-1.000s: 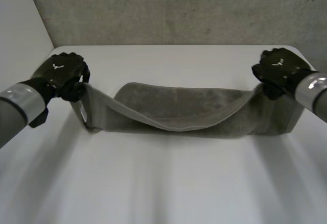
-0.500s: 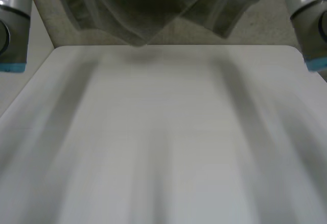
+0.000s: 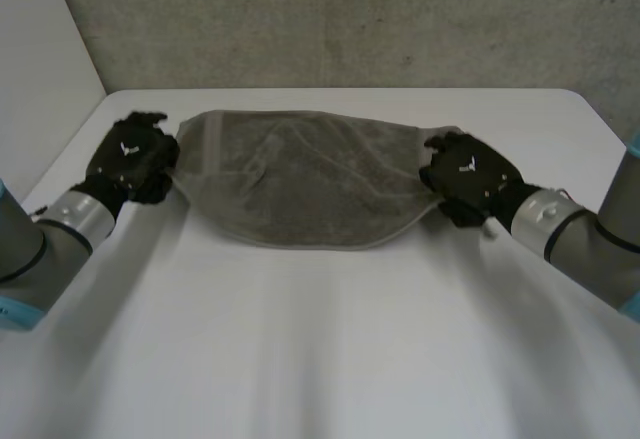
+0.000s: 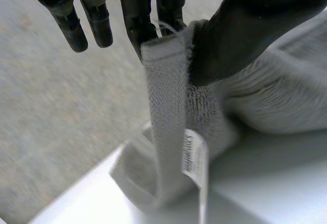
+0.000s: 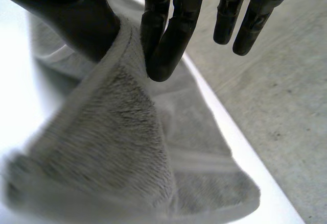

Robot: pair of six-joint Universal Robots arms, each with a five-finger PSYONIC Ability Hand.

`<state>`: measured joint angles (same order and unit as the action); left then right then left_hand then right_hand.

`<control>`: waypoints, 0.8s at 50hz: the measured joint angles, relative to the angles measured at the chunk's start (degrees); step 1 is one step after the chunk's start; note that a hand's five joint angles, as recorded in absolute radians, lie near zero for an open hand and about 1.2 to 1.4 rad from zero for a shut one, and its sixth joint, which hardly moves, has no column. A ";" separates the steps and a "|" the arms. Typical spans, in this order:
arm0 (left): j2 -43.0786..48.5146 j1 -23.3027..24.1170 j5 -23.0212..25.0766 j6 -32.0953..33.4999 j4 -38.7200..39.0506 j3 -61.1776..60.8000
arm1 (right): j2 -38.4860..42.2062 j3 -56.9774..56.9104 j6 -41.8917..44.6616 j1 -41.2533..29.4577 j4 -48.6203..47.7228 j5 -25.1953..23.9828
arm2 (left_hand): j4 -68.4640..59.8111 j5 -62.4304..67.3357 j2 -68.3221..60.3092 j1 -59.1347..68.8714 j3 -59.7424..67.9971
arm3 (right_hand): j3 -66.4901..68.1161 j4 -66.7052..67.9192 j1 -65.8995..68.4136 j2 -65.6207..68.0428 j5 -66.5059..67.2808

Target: Fold the towel.

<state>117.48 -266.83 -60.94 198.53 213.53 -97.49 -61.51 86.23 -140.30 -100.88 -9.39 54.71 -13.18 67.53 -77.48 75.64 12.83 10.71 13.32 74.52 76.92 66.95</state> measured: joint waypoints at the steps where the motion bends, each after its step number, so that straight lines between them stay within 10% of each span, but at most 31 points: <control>1: -0.18 -0.07 0.21 0.31 -0.52 -0.41 | -0.23 0.49 0.65 0.20 0.14 -0.19 | 0.00 0.00 0.00 0.00 0.00 | 0.00 0.00 0.00 0.00 0.00; 25: -24.19 -1.27 6.70 2.95 -17.23 -14.73 | -19.02 5.14 14.51 18.30 26.26 -15.16 | 0.00 0.00 0.00 0.00 0.00 | 0.00 0.00 0.00 0.00 0.00; 40: -46.22 -12.79 21.94 6.97 -32.33 -20.38 | -22.14 12.73 54.29 32.13 58.22 -24.35 | 0.00 0.00 0.00 0.00 0.00 | 0.00 0.00 0.00 0.00 0.00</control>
<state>71.27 -279.62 -39.00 205.50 181.21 -117.86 -83.65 98.96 -86.01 -68.75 48.83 30.35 -13.18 67.54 -77.48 75.64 12.83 10.70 13.32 74.52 76.92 66.95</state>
